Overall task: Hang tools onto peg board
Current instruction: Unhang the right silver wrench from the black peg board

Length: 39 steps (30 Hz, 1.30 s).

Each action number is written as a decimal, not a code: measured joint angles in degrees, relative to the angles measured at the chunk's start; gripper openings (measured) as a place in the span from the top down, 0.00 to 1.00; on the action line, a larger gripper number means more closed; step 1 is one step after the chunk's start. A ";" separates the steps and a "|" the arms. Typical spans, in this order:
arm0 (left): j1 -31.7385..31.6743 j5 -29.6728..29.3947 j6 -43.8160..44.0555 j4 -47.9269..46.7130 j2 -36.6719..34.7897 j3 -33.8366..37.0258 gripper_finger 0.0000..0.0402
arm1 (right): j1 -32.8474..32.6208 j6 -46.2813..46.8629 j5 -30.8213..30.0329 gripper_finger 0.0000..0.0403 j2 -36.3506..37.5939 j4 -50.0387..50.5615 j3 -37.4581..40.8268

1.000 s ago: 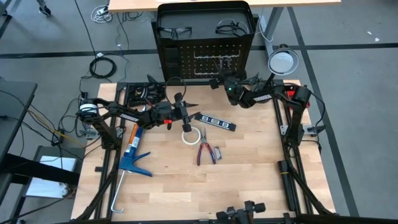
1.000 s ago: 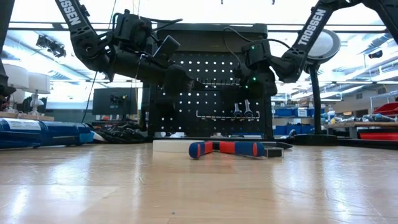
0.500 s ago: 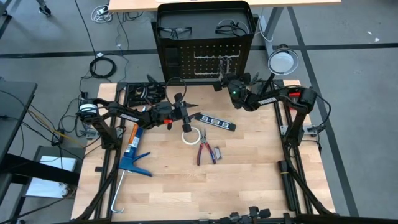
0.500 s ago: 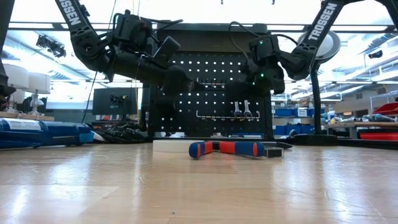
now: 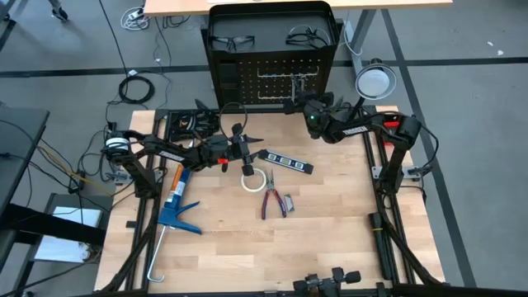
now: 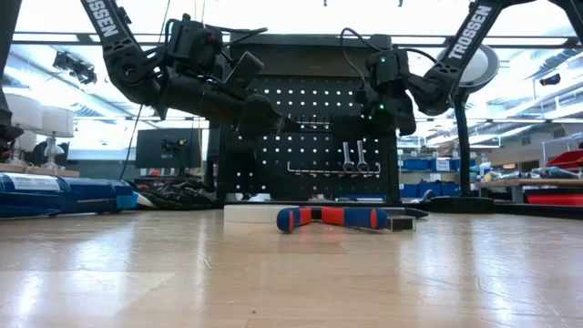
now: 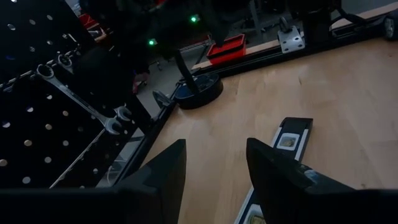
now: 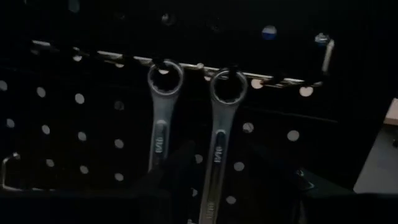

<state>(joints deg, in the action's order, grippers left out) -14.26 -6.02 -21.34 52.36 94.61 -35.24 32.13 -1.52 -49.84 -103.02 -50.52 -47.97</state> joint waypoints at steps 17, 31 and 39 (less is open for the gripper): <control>0.01 0.17 -0.02 0.02 0.00 0.00 0.57 | 3.33 0.06 3.93 0.62 -0.02 2.65 -1.53; 0.00 0.15 -0.02 0.55 0.00 0.00 0.57 | 1.71 1.68 2.80 0.62 -0.77 2.66 -1.57; 0.02 0.13 -0.02 0.45 0.00 -0.02 0.57 | 1.12 0.91 2.65 0.62 -3.06 3.79 -3.57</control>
<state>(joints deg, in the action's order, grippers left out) -14.24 -5.89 -21.37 52.81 94.61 -35.27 33.25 -0.61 -47.19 -106.08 -46.73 -51.54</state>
